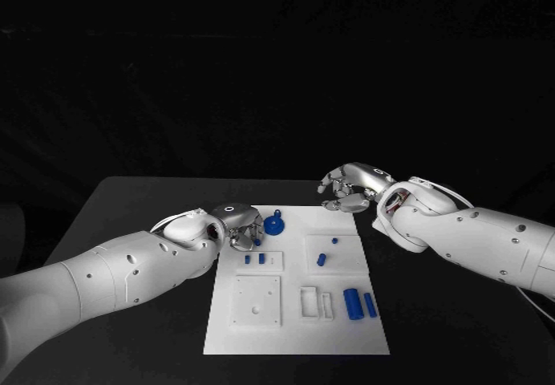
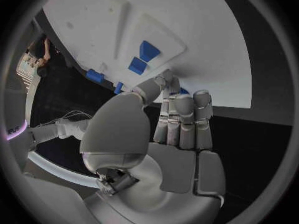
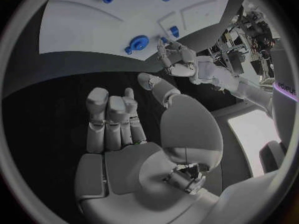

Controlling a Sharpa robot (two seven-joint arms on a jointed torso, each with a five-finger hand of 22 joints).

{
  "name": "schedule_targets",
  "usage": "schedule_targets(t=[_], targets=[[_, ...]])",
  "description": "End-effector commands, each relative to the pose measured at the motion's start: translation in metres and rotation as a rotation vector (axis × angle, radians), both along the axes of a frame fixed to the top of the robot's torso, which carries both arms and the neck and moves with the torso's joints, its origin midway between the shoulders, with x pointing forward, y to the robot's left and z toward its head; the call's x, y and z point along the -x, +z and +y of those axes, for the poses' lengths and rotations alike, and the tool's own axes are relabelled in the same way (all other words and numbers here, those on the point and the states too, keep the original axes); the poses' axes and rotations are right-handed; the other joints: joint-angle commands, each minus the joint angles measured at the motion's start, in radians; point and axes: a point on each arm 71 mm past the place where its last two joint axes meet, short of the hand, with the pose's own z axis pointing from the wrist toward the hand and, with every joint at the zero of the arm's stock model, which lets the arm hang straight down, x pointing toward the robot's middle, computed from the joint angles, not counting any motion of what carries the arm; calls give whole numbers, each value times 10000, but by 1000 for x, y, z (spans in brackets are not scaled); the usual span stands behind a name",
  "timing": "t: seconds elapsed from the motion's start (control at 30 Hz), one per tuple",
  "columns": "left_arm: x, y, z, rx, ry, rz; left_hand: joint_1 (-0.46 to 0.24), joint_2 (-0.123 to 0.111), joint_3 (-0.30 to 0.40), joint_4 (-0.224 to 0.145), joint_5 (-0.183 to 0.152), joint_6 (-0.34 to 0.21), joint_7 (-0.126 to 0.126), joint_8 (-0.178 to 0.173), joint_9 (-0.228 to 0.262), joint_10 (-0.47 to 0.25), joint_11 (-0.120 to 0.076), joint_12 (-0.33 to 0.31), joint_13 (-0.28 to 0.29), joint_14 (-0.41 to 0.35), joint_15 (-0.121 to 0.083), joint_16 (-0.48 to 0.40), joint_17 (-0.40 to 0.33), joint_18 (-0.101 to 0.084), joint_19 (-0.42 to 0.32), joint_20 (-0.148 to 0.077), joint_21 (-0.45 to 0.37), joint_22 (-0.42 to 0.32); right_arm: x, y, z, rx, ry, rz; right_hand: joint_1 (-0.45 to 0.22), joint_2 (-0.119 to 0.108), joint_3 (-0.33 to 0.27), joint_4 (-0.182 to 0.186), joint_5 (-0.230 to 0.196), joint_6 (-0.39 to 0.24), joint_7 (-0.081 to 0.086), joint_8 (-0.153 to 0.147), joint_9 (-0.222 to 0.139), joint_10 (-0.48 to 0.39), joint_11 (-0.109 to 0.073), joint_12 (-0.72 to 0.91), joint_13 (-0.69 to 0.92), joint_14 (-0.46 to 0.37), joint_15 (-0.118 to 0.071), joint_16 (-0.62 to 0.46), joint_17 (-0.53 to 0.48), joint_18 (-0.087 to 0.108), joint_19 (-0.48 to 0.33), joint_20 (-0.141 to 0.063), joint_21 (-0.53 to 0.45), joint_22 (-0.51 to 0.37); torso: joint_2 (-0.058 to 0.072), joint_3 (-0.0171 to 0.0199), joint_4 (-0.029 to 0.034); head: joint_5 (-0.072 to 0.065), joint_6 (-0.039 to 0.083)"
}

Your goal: Assemble the parts on the task board

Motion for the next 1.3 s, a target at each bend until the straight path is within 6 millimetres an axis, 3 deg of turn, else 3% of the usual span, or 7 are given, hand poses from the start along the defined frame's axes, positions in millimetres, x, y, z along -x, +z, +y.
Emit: schedule_targets(t=[0.03, 0.47, 0.7, 0.9, 1.03, 1.1, 1.3], targets=[[4, -7, -4, -209, -207, 281, 8, 85, 51, -6, 46, 72, -12, 28, 8, 80, -23, 58, -11, 49, -39, 66, -3, 128, -12, -498, 58, 13, 1, 0, 1, 76, 87, 6, -5, -13, -19, 65, 32, 6, 68, 11, 14, -6, -34, -37, -12, 37, -52, -34, -17, 622, 0, -84, -59, 105, 0, -1, 1, -9, -28], [2, -5, 1, 108, 8, 42, 27, 34, 94, -35, 58, -43, 32, -63, -59, -34, 14, -33, -36, -25, -6, 26, -20, 108, -40, -515, 44, 29, 1, 0, 0, 80, 58, 3, -3, -16, -19, 63, 32, 5, 67, 11, 14, -5, -34, -36, -14, 38, -52, -35, -17, 622, 1, -84, -60, 105, -6, -9, 9, -27, -28], [-1, -2, 6, 472, 261, -163, 283, -432, 141, -59, 23, -1305, 507, -729, -364, -927, 369, -548, -257, -220, 330, -48, -53, 151, -171, -274, -24, 53, 0, 0, -1, 89, 45, 15, -3, -19, -20, 62, 31, 4, 68, 10, 14, -5, -34, -36, -15, 38, -52, -36, -17, 622, 2, -84, -60, 106, -5, -10, 11, -30, -16], [-3, -4, 11, 342, 515, 4, 409, -612, 174, -39, 23, -1782, 486, -920, -463, -1728, 682, -987, -494, -465, 636, -158, -110, 253, -320, 19, -120, 57, 1, 0, -1, 97, 41, 29, -1, -25, -21, 59, 32, 1, 68, 8, 14, -6, -34, -37, -16, 38, -52, -37, -17, 622, 1, -84, -61, 106, -3, -13, 9, -24, -15], [-4, -4, 14, 369, 616, -13, 420, -628, 175, -41, 19, -1858, 481, -955, -478, -1814, 724, -1031, -523, -487, 678, -164, -114, 268, -335, 57, -128, 59, 0, 0, -1, 97, 26, 24, 0, -28, -21, 58, 31, -2, 69, 7, 13, -6, -33, -37, -17, 38, -52, -37, -17, 622, 1, -84, -62, 106, -5, -12, 10, -19, -6], [-5, -4, 16, 382, 670, -72, 510, -706, 197, -48, 27, -2241, 358, -1140, -555, -1945, 793, -1087, -577, -517, 741, -163, -118, 316, -349, 135, -137, 65, 0, 0, -2, 102, 8, 6, 10, -44, -22, 45, 33, -29, 73, -8, 7, -10, -30, -39, -19, 35, -50, -39, -17, 622, -2, -85, -64, 107, -7, -13, 9, -19, -2], [-8, -1, 29, 700, 872, -486, 799, -699, 420, -22, -12, -2300, 386, -1093, -524, -1981, 841, -1045, -650, -532, 799, -119, -121, 431, -346, 226, -142, 85, 0, -3, -6, 301, -107, 318, 36, -74, -21, 14, 20, -75, 89, -33, -3, -36, -14, -53, -29, 16, -32, -56, -20, 622, -27, -77, -77, 110, -3, -19, 3, -28, 41]])
